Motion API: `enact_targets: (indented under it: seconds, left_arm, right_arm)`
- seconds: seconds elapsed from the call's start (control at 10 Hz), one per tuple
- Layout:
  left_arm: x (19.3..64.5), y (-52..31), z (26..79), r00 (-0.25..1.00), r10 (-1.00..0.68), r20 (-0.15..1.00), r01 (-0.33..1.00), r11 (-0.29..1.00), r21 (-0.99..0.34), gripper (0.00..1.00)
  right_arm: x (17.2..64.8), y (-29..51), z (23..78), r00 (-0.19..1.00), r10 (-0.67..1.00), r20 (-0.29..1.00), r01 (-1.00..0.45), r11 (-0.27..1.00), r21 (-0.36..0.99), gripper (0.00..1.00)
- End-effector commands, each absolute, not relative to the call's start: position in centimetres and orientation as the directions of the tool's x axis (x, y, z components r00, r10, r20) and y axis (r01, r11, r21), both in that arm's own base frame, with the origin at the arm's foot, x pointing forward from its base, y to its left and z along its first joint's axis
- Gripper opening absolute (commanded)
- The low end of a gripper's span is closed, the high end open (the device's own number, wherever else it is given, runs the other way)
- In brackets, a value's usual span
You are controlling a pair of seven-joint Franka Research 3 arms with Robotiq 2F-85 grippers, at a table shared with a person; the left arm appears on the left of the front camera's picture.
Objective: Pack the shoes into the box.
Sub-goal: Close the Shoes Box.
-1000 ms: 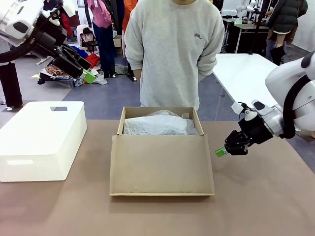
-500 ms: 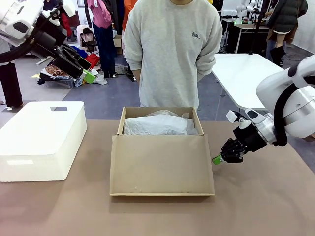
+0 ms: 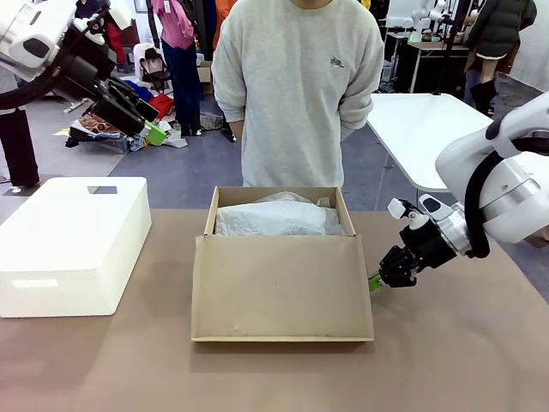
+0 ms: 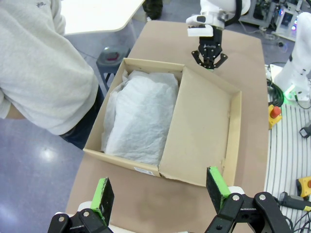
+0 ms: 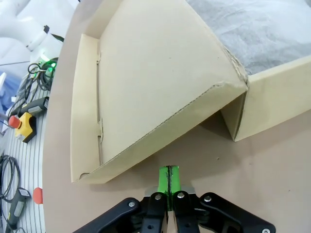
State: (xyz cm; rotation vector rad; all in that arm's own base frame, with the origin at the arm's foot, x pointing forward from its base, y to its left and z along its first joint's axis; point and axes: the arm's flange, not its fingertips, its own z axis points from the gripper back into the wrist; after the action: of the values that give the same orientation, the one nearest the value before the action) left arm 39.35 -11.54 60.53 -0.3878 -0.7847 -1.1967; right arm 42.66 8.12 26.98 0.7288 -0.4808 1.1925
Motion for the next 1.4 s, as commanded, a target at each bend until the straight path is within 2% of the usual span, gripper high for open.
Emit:
enact_targets:
  seconds: [0.0, 0.4, 0.9, 1.3]
  left_arm:
    - [39.4, -11.5, 60.6, 0.141, -0.666, 0.733, 0.934, 0.336, 0.126, 1.0]
    - [39.4, -11.5, 60.6, 0.141, -0.666, 0.733, 0.934, 0.336, 0.126, 1.0]
    - [39.4, -11.5, 60.6, 0.141, -0.666, 0.733, 0.934, 0.336, 0.126, 1.0]
    - [39.4, -11.5, 60.6, 0.141, -0.666, 0.733, 0.934, 0.336, 0.126, 1.0]
  right_arm:
    - [43.3, 8.9, 26.1, 0.283, 0.635, 0.719, -0.959, 0.184, 0.215, 0.0]
    - [42.7, 10.1, 25.9, 0.256, 0.625, 0.738, -0.966, 0.13, 0.224, 0.0]
    - [42.1, 10.0, 28.0, 0.257, 0.538, 0.803, -0.954, 0.01, 0.298, 0.0]
    - [42.2, 9.5, 30.2, 0.285, 0.427, 0.858, -0.952, 0.021, 0.305, 0.0]
